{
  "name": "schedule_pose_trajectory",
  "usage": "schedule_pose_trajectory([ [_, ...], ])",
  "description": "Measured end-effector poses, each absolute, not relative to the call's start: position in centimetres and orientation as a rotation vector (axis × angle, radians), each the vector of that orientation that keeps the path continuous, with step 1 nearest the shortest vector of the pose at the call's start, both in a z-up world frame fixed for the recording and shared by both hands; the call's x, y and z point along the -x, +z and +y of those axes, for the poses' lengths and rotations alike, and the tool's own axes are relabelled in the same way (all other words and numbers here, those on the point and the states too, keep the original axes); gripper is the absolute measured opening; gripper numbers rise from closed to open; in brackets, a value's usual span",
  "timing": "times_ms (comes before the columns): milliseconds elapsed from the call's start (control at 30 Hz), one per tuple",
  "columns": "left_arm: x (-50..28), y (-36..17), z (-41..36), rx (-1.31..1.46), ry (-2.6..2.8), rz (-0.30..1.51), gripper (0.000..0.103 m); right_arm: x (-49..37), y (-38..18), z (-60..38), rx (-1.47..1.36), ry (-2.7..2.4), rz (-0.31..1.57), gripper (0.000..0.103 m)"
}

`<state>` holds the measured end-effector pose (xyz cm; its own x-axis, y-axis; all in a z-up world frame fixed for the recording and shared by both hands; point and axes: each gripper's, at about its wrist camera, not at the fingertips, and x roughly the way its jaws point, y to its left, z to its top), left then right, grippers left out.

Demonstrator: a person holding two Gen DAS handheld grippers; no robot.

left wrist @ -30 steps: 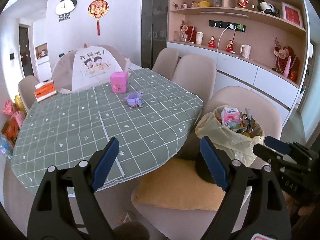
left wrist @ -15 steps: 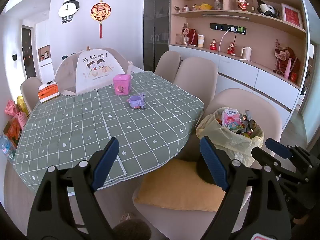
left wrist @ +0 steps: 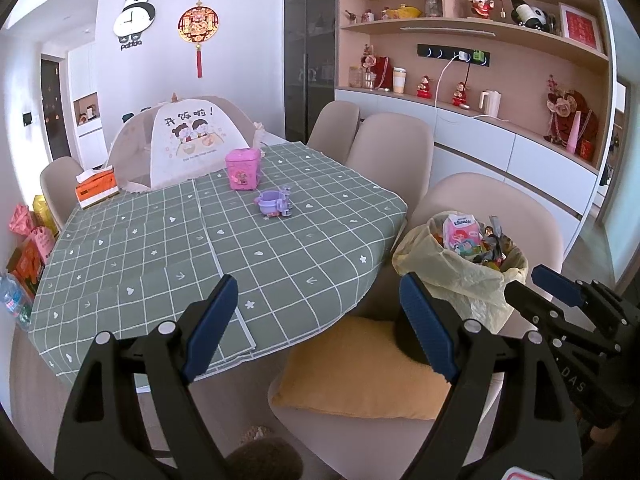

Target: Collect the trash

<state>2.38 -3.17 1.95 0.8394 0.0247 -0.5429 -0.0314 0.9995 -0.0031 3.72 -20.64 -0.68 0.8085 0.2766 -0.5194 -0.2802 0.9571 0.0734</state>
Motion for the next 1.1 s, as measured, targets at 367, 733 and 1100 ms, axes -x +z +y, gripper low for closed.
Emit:
schedule_pose_trajectory([
  [367, -2.8, 1.9, -3.1, 0.003, 0.009, 0.580, 0.079, -3.9, -0.6, -21.2, -0.005, 0.284, 0.549, 0.043],
  [733, -3.2, 1.8, -3.8, -0.012, -0.016, 0.583, 0.079, -3.9, -0.7, -21.9, -0.015, 0.268, 0.546, 0.043],
  [1100, -3.2, 1.7, -4.0, -0.018, -0.028, 0.587, 0.079, -3.6, -0.7, -22.2, -0.020, 0.264, 0.543, 0.043],
])
